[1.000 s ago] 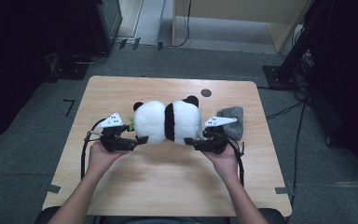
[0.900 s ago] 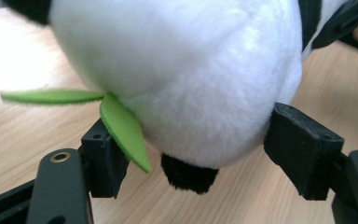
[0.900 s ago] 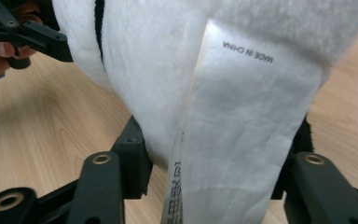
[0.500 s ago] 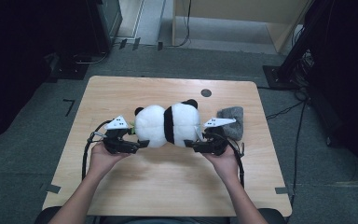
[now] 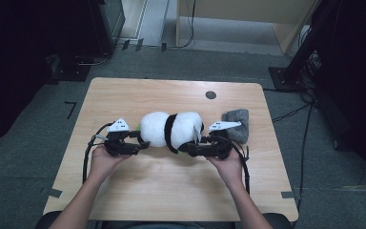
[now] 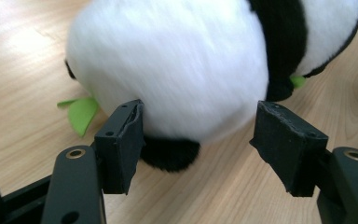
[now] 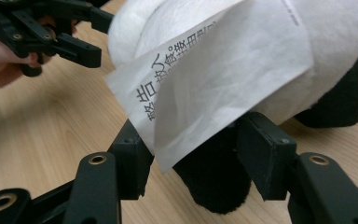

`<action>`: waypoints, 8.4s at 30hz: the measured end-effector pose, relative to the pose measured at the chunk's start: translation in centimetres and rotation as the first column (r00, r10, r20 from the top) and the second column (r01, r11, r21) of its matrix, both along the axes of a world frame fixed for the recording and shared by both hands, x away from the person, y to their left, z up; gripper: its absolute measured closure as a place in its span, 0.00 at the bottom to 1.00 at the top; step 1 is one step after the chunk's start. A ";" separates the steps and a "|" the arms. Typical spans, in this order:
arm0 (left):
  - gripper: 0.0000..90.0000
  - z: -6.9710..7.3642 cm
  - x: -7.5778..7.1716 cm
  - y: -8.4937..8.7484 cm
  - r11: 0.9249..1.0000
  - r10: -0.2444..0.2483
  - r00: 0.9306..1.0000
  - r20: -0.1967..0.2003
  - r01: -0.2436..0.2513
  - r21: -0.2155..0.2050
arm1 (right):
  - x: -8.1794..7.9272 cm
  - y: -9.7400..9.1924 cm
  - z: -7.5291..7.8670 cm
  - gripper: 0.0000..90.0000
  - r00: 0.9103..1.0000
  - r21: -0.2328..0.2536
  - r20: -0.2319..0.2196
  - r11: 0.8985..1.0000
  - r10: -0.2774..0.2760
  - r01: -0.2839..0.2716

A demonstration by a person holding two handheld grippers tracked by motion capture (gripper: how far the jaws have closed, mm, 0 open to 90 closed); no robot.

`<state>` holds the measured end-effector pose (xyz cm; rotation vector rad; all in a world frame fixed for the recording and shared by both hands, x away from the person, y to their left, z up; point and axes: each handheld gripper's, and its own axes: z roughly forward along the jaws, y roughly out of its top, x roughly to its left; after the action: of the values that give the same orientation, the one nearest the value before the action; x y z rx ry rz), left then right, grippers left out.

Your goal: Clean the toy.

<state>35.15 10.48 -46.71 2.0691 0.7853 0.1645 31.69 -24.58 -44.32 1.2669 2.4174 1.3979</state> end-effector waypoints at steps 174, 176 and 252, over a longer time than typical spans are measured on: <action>0.41 -1.0 2.5 -0.7 0.992 0.038 0.993 -0.109 -0.051 -0.114 | 8.8 -4.2 8.3 0.87 0.960 -0.078 0.182 0.970 -0.214 0.231; 0.41 -1.0 2.6 -0.7 0.992 0.039 0.993 -0.108 -0.051 -0.111 | 9.1 -3.0 8.7 0.87 0.965 -0.070 0.179 0.976 -0.191 0.206; 0.52 -0.8 2.5 -0.9 0.991 0.074 0.991 -0.110 -0.086 -0.106 | 11.6 -3.3 3.4 0.85 0.976 -0.305 0.059 0.927 -0.211 0.219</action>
<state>37.65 9.59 -47.54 1.9555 0.9224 0.0549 43.29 -27.89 -40.89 1.3697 2.2809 0.9272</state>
